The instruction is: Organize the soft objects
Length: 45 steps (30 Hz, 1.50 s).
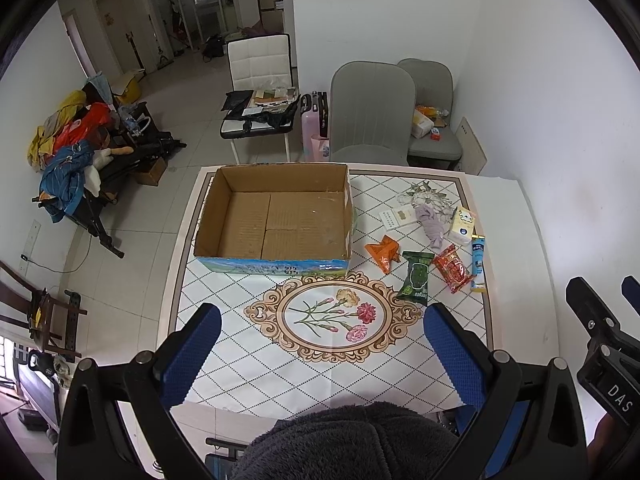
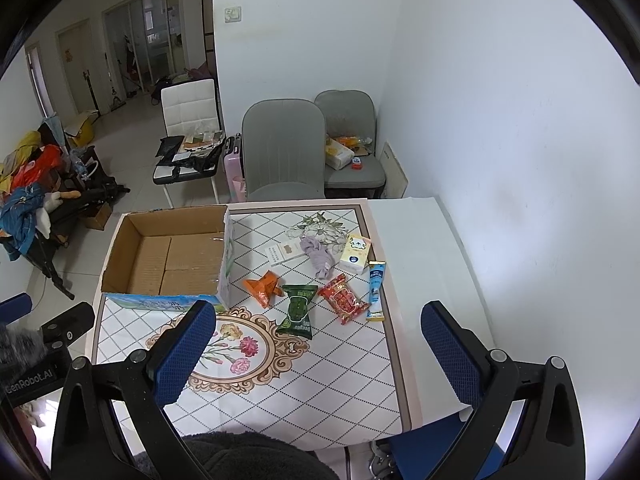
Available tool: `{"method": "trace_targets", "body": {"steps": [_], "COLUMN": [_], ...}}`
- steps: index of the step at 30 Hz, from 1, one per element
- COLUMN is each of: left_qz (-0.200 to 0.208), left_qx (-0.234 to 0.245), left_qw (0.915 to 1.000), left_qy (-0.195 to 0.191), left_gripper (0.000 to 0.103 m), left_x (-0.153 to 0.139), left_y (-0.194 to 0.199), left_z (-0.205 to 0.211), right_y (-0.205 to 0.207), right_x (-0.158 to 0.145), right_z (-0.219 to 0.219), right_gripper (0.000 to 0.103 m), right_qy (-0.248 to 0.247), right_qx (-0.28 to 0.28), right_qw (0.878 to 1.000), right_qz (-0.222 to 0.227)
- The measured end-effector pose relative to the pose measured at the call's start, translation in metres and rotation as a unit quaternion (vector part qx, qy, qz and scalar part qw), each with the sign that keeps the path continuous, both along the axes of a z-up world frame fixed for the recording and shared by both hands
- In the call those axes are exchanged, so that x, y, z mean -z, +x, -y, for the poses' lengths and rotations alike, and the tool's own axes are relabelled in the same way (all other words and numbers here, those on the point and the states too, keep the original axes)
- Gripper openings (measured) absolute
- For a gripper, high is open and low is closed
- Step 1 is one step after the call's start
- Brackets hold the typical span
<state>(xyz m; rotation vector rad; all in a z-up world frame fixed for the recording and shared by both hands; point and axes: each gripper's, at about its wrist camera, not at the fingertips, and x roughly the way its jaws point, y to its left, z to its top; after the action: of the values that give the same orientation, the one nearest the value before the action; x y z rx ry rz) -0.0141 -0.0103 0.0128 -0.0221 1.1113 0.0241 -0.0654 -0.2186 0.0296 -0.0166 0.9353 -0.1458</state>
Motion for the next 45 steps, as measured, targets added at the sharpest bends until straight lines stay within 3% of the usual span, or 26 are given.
{"method": "trace_targets", "body": {"steps": [19,27,31,37,41,45], "left_qz": [-0.004,-0.028,-0.084,-0.17,-0.228,-0.285], "left_qx": [0.006,0.056,0.086,0.106,0.128,0.138], "left_qw": [1.0,0.9979,0.9924,0.9782,0.9641,0.9478], "left_qy": [-0.002,-0.02,-0.025,-0.054,-0.045,-0.034], "left_gripper": [0.103,0.103,0.103,0.102,0.089,0.078], "left_x": [0.001,0.04,0.096,0.202,0.287,0.359], "left_y": [0.002,0.041,0.084,0.144,0.18,0.2], "left_z": [0.011,0.046,0.076,0.122,0.17,0.203], "right_y": [-0.001,0.03,0.066,0.137,0.177,0.202], "right_x": [-0.001,0.034,0.083,0.195,0.277,0.335], "right_z": [0.007,0.052,0.089,0.138,0.176,0.201], "right_gripper": [0.103,0.103,0.103,0.103,0.103,0.102], "right_qy": [0.007,0.033,0.044,0.056,0.101,0.092], "right_qx": [-0.005,0.027,0.035,0.019,0.029,0.036], "right_qw": [1.0,0.999,0.995,0.986,0.972,0.964], "right_qz": [0.003,-0.032,-0.079,-0.159,-0.212,-0.246]}}
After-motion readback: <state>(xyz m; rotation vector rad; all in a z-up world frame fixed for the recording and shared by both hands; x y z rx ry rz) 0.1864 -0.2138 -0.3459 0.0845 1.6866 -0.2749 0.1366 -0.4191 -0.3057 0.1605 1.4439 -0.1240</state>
